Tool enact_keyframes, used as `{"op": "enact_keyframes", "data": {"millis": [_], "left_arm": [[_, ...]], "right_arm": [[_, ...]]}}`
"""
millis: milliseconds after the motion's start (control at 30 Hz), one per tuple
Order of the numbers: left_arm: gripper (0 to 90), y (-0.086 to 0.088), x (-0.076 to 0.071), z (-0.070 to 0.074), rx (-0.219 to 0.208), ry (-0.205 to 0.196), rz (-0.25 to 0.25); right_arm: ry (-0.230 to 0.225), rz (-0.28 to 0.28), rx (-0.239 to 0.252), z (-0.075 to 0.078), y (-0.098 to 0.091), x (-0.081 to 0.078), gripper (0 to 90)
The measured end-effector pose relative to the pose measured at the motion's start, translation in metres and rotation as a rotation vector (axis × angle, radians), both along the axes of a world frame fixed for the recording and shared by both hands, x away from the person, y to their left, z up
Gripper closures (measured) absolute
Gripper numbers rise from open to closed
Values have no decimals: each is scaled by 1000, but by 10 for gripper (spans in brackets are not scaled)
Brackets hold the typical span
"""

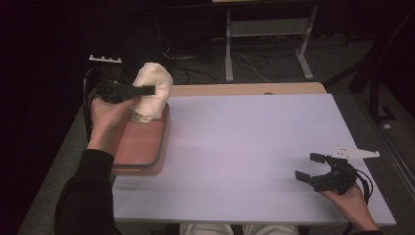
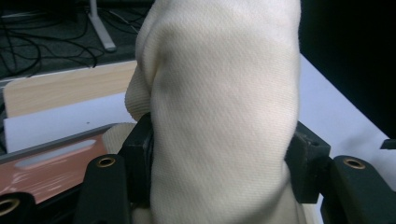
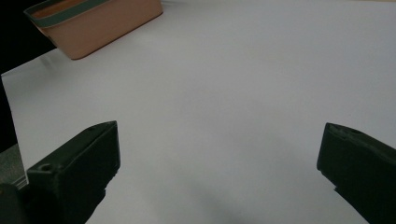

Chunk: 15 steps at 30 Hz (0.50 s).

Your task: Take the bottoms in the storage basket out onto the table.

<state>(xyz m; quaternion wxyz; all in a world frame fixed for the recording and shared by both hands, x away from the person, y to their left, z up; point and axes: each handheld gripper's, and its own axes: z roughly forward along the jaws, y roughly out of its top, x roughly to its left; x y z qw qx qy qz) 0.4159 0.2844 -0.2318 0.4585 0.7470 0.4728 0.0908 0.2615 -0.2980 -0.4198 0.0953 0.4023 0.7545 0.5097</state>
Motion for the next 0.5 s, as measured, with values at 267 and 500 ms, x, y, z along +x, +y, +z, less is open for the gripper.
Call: {"op": "enact_keyframes", "data": {"millis": [267,500], "left_arm": [[390,-15,0,6,-41,0,-58],[389,-33,1,10,-43,0,-97]], "right_arm": [[-1,1,0,0,0,0,0],[-5,1,0,0,0,0,0]]}}
